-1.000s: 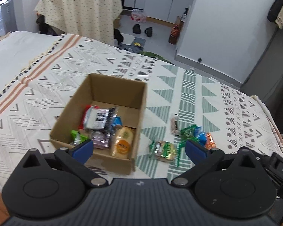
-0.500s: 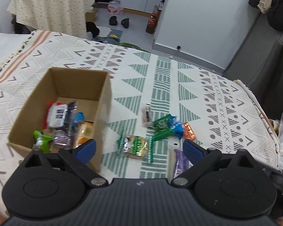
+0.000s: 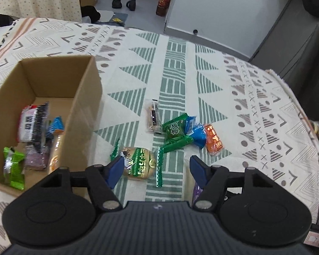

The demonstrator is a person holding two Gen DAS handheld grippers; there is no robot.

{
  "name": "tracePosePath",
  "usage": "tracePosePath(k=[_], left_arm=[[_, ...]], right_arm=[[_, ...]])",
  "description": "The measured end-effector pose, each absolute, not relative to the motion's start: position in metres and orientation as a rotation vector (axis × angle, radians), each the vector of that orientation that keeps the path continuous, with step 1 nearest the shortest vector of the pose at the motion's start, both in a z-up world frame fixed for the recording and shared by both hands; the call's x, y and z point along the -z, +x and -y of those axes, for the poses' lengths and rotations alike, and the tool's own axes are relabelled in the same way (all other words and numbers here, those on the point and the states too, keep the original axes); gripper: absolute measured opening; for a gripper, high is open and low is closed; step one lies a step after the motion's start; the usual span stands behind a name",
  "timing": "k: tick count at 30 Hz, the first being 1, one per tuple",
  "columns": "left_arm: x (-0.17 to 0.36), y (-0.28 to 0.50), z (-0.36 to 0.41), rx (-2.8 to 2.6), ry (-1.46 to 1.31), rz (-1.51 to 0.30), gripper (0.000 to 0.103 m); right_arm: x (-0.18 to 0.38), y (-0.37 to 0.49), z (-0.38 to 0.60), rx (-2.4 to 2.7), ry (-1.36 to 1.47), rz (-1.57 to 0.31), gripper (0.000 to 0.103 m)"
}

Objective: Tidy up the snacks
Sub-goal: 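Grasp the green-wrapped bun with the left tool while the right grasps the purple bar, then carry the bun into the box with the left tool while the right carries the purple bar there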

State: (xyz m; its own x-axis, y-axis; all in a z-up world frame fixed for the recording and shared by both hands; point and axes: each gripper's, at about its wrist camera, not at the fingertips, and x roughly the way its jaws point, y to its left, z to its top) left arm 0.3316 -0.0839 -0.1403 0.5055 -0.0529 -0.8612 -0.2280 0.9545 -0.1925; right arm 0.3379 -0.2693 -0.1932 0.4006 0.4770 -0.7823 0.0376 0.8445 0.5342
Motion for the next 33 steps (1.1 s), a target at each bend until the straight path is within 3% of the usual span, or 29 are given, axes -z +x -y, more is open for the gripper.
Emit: tracePosePath(k=[5,17,22,27,33], left_arm=[[0.159,0.345,0.085,-0.122,-0.273,-1.069,0.067],[0.194,0.361,0.083,-0.172,-0.228,-1.116,0.068],[0.202,0.366,0.082,-0.184,-0.219,-1.112,0.068],[0.207,0.368,0.081,-0.196,-0.227,-1.111,0.067],[0.2,0.363,0.079,-0.224,-0.246,-1.104,0.048]], right_arm=[[0.204,0.341,0.264,-0.285,0.512,-1.165,0.05],[0.208,0.345,0.253,-0.329,0.49,-1.169,0.05],[0.208,0.345,0.25,-0.319,0.444,-1.16,0.038],[0.207,0.346,0.259,-0.275,0.462,-1.141,0.034],[0.202,0.345,0.26,-0.272,0.479,-1.114,0.033]])
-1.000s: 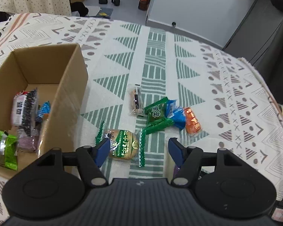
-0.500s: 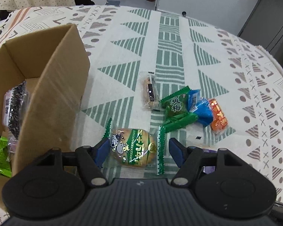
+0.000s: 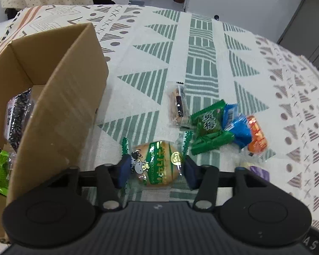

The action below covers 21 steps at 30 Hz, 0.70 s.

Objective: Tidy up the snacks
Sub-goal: 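Carry the bun into the box with the left tool while the right carries the purple bar there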

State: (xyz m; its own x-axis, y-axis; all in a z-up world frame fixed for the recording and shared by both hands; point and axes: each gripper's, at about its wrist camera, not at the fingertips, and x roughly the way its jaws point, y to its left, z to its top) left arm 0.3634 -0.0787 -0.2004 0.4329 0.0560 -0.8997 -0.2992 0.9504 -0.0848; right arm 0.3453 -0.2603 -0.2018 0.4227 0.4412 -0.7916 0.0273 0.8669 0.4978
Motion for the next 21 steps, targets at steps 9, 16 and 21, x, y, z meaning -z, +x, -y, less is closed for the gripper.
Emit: tracePosePath(k=[9,16,21], left_arm=[[0.158,0.348,0.079,-0.195,-0.275,-1.036,0.047],[0.13,0.335,0.075,-0.204,-0.275,-0.986,0.047],[0.114,0.324,0.069,-0.222,-0.298,-0.967,0.048]], right_arm=[[0.183,0.345,0.254,-0.316,0.507,-1.062,0.033],[0.17,0.342,0.25,-0.344,0.523,-1.017,0.033],[0.155,0.337,0.246,-0.386,0.532,-0.961,0.033]])
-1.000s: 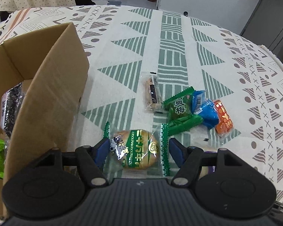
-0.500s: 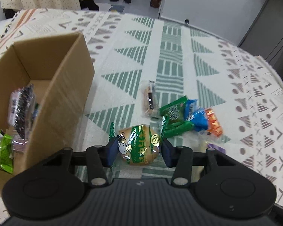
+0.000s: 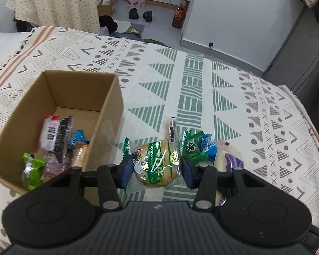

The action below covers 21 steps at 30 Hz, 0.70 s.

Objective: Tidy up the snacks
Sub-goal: 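Carry the bun into the box with the left tool while the right carries the purple bar there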

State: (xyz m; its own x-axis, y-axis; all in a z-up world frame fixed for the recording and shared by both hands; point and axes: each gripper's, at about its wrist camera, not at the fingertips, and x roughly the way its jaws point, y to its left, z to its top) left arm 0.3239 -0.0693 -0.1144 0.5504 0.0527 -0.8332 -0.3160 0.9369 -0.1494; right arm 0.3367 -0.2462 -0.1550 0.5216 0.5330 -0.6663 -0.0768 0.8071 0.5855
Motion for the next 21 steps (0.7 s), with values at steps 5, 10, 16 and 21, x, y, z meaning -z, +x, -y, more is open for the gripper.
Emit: tracePosePath(k=[5,10,16,21], left_arm=[[0.09,0.313,0.058,-0.249,-0.3,-0.921,0.048],[0.074,0.305,0.046,-0.276,-0.307,-0.888,0.048],[0.068,0.294,0.031,-0.312,-0.319,-0.872,0.048],[0.066,0.284,0.017,-0.338,-0.325,-0.867,0.048]], right_arm=[[0.144,0.334,0.241,-0.445,0.546,-0.895,0.032],[0.134,0.331,0.233,-0.481,0.55,-0.845,0.032],[0.123,0.329,0.223,-0.511,0.559,-0.803,0.032],[0.117,0.326,0.213,-0.534,0.552,-0.783,0.032]])
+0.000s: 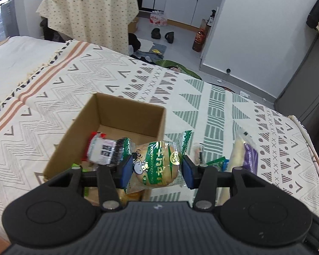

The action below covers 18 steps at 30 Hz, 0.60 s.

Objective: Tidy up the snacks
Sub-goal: 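Carry the bun into the box with the left tool while the right carries the purple bar there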

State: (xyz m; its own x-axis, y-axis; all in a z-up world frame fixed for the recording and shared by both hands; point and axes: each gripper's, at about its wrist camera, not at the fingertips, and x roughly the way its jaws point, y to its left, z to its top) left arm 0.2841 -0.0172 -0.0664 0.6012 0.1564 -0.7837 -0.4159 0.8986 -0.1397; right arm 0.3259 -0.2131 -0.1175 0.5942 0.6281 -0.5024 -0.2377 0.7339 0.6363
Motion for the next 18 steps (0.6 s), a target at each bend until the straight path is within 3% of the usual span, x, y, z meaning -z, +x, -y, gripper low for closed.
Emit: tracePosePath(k=[18], left_arm=[[0.069,0.27,-0.037,-0.377,-0.376,-0.854,0.048]], right_arm=[[0.104,0.32,0.177,-0.592,0.536,-0.685,0.032]])
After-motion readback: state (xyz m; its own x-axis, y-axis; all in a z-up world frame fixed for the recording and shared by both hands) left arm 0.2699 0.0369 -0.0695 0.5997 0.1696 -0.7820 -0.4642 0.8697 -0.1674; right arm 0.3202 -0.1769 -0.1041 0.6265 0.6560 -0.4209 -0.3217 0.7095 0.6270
